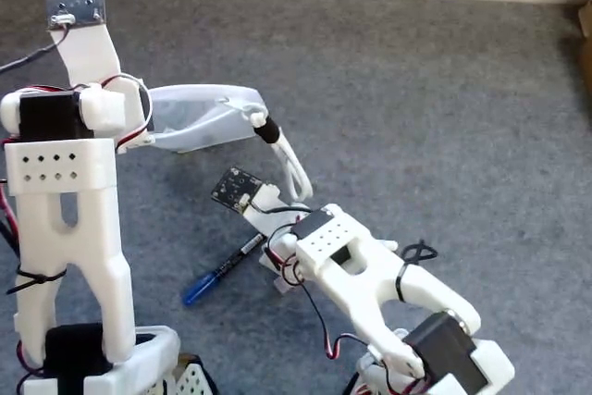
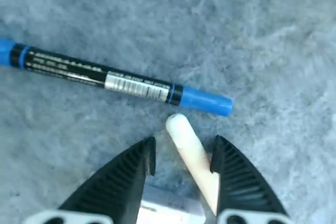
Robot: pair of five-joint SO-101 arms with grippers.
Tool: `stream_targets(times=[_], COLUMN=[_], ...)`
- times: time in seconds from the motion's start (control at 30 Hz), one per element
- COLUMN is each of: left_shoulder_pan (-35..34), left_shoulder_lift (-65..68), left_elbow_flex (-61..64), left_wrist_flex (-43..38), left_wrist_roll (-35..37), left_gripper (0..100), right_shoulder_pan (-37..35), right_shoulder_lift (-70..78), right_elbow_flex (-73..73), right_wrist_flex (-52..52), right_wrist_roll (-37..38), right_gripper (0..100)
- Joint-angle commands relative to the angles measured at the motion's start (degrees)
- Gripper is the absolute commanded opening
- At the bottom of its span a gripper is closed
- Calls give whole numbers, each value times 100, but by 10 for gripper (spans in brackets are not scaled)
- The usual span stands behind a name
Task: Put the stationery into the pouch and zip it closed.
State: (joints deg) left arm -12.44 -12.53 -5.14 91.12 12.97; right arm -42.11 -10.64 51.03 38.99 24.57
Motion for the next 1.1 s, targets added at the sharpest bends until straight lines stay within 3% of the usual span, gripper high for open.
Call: stream_targets(times=[0.0,0.2,0.57,1.07], left_shoulder_pan=[-92,-92,-84,-75], left_shoulder_lift=[101,101,101,101], left_elbow_flex=[119,119,119,119], left_wrist_flex=[-44,-44,-44,-53], left_wrist_roll=[53,53,53,53], left_gripper=[7,7,7,7], right_shoulder_pan=[75,84,84,48], right_shoulder_lift=[189,576,523,-1719], right_elbow_flex=[-347,-374,-338,585], right_wrist_flex=[-4,-4,13,40], right_wrist_roll=[88,738,765,765], right_gripper=[134,2,5,5])
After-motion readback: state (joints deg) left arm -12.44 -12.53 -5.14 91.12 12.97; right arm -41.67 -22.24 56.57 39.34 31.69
